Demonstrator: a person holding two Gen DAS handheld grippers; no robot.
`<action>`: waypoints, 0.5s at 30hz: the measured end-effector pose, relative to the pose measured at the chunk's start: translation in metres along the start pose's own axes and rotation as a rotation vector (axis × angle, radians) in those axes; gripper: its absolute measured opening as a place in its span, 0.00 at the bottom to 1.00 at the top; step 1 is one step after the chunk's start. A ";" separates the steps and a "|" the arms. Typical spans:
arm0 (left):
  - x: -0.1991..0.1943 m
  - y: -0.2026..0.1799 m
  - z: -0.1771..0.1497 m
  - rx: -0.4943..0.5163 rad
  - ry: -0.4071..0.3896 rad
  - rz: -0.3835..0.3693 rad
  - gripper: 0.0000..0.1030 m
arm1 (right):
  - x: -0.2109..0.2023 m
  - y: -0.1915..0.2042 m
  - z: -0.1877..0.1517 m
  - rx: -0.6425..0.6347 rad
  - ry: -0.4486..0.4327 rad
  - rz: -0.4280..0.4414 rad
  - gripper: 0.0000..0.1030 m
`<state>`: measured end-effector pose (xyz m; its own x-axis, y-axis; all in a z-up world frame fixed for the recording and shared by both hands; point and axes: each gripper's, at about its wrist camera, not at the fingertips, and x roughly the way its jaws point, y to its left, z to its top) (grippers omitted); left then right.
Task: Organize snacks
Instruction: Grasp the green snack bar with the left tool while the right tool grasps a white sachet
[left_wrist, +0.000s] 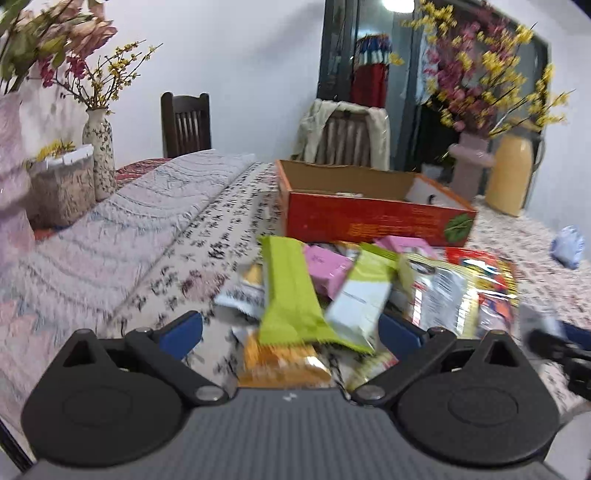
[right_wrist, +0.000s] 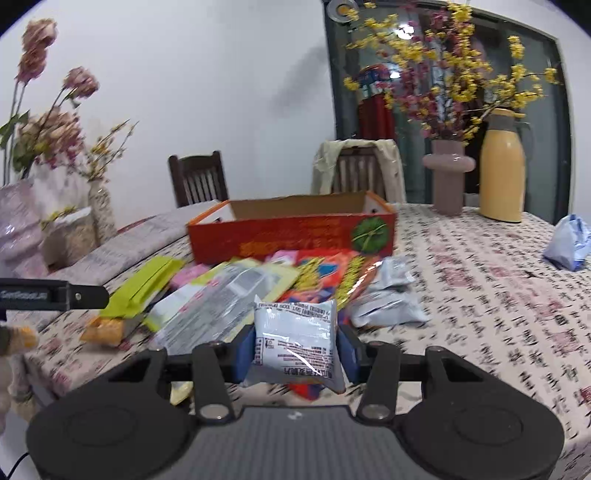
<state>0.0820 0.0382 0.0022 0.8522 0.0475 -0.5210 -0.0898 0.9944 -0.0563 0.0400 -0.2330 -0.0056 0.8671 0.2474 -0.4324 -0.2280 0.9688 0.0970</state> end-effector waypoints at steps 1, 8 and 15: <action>0.006 -0.002 0.005 0.006 0.009 0.011 1.00 | 0.001 -0.004 0.002 0.005 -0.006 -0.008 0.45; 0.062 -0.011 0.031 0.009 0.120 0.108 0.90 | 0.008 -0.027 0.013 0.031 -0.033 -0.038 0.46; 0.099 -0.019 0.039 0.045 0.187 0.130 0.40 | 0.018 -0.038 0.017 0.034 -0.037 -0.039 0.46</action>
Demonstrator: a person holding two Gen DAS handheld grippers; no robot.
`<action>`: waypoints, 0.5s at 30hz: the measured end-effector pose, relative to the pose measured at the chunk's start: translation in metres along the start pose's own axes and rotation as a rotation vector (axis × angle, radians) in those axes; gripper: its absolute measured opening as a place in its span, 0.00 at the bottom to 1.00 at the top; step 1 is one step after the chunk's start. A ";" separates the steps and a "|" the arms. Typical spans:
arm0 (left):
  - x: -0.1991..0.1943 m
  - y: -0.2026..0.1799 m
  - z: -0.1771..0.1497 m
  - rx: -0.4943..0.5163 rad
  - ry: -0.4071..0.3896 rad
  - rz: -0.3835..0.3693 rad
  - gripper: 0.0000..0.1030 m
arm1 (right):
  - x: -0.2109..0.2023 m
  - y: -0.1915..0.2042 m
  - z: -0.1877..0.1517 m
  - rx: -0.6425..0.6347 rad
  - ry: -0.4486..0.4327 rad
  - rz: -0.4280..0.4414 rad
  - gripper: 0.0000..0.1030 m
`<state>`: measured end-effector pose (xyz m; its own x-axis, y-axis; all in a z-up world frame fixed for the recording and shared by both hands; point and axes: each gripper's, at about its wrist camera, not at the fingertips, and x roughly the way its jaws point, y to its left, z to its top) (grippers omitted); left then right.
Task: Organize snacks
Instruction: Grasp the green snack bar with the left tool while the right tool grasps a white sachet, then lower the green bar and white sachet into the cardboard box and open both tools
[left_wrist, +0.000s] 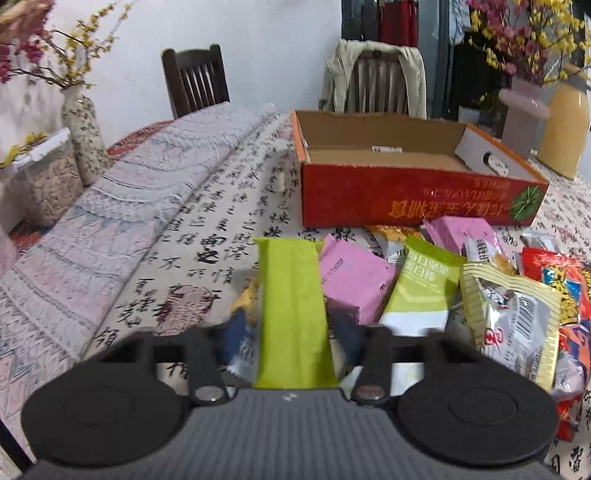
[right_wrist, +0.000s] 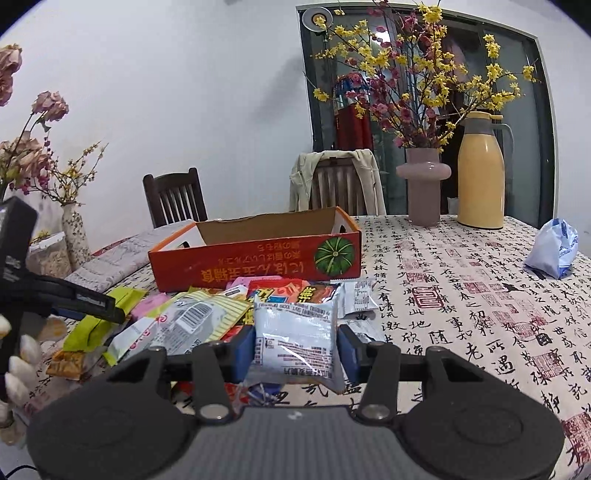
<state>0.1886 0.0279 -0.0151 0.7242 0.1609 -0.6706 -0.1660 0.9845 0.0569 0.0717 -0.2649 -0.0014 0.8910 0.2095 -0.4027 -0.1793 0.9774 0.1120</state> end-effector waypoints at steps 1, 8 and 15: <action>0.000 -0.001 0.000 0.004 -0.011 0.007 0.37 | 0.002 -0.001 0.000 0.000 0.002 0.002 0.46; -0.004 0.007 0.004 0.000 -0.038 -0.022 0.34 | 0.011 -0.006 0.006 0.003 -0.004 0.015 0.46; -0.018 0.011 0.024 -0.022 -0.098 -0.052 0.34 | 0.027 -0.011 0.024 -0.016 -0.022 0.022 0.46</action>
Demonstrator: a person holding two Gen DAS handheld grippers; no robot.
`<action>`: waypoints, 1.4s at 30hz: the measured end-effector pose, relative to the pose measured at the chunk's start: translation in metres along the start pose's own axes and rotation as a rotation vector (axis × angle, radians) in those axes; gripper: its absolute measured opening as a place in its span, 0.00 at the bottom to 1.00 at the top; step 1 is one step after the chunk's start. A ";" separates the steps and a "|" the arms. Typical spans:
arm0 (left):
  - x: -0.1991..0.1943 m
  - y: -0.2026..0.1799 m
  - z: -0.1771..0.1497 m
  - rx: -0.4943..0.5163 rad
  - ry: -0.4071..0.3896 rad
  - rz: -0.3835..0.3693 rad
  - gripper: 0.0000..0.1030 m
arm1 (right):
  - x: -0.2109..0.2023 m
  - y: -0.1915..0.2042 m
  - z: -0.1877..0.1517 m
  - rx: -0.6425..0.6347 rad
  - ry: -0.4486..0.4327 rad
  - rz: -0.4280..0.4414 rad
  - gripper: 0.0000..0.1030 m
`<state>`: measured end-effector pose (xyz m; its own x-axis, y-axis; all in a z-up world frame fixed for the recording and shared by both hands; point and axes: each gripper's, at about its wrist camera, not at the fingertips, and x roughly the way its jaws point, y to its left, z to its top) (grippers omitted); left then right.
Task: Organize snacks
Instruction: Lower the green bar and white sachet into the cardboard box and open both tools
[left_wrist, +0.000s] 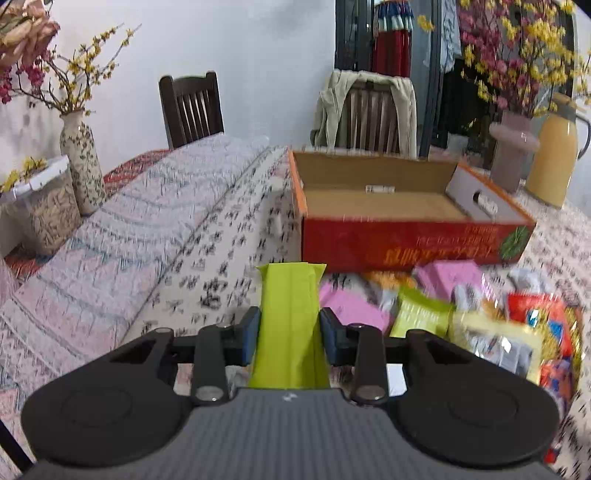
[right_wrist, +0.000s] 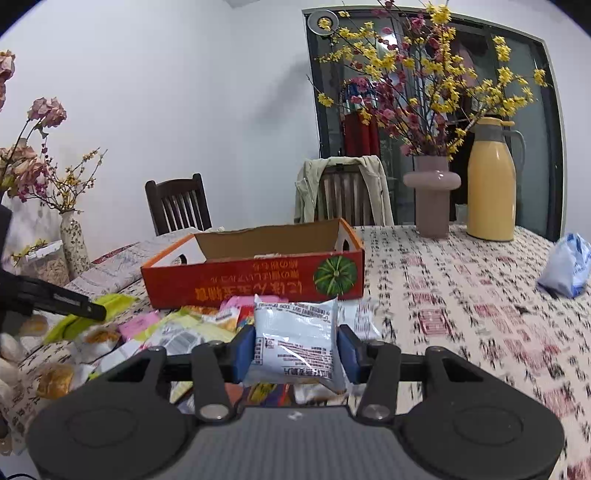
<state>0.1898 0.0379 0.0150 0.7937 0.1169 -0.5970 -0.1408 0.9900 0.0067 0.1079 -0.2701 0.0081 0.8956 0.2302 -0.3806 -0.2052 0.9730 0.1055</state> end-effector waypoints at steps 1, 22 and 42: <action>-0.002 -0.001 0.005 -0.002 -0.013 -0.006 0.34 | 0.004 -0.001 0.004 -0.005 -0.003 -0.001 0.46; 0.077 -0.053 0.124 -0.019 -0.022 -0.041 0.34 | 0.165 -0.016 0.125 -0.030 0.073 0.022 0.46; 0.151 -0.075 0.118 0.066 0.150 -0.003 0.34 | 0.281 -0.010 0.102 -0.067 0.417 0.069 0.46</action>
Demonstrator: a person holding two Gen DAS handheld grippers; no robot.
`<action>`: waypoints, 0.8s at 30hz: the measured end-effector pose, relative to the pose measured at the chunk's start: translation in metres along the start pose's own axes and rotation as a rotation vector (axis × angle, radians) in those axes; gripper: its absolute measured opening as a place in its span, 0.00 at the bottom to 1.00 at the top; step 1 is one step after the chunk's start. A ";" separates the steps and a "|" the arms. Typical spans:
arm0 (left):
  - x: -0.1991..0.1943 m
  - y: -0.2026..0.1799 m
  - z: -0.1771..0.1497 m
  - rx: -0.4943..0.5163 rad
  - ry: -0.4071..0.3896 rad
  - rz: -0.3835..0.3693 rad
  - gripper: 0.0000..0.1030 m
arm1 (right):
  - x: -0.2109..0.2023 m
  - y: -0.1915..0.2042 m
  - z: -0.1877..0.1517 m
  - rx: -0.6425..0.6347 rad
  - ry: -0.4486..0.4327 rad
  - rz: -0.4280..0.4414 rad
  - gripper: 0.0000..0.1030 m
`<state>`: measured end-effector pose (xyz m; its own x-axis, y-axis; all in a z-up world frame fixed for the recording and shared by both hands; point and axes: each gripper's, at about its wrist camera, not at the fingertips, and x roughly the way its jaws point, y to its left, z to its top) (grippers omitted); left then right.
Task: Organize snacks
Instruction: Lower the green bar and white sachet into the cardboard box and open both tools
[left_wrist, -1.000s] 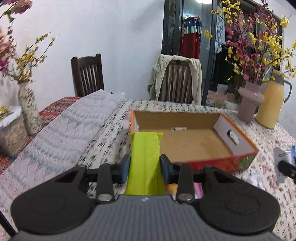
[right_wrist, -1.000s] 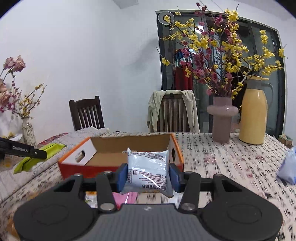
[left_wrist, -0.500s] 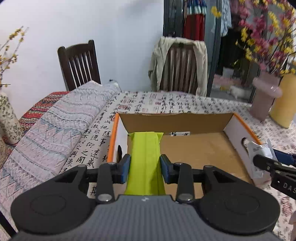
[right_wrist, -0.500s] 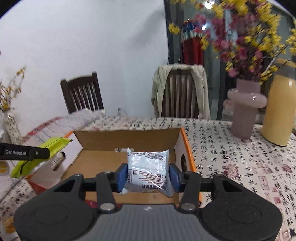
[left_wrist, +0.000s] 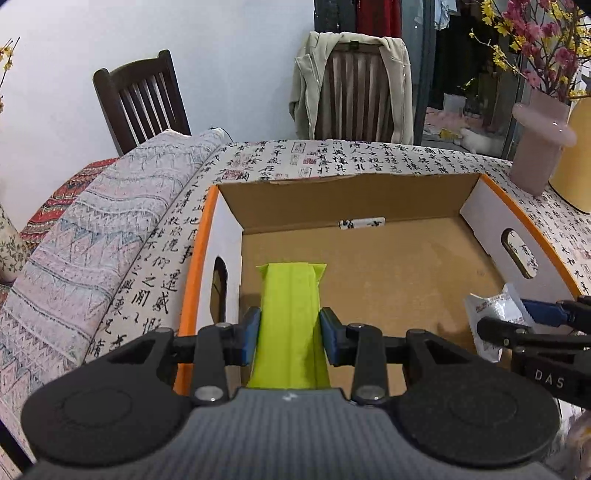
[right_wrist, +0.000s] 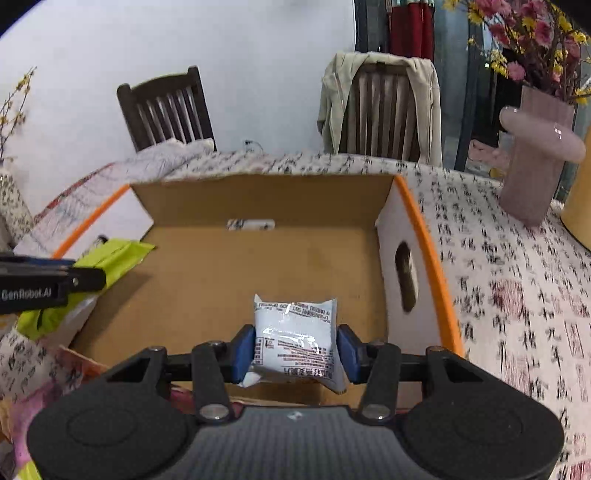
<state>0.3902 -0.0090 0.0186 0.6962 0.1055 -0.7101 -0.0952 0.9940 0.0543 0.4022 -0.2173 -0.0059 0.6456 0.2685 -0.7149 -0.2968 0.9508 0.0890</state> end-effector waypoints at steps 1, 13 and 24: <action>-0.001 0.001 -0.002 0.000 0.001 -0.003 0.34 | -0.002 -0.001 -0.003 0.010 0.000 0.003 0.46; -0.044 0.007 -0.012 -0.015 -0.093 -0.035 0.66 | -0.050 0.004 -0.019 0.047 -0.079 -0.029 0.63; -0.122 0.028 -0.049 -0.064 -0.272 -0.083 1.00 | -0.148 0.002 -0.048 0.088 -0.305 -0.075 1.00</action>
<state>0.2678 0.0043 0.0730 0.8679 0.0366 -0.4953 -0.0684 0.9966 -0.0463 0.2726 -0.2630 0.0668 0.8483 0.2181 -0.4825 -0.1867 0.9759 0.1130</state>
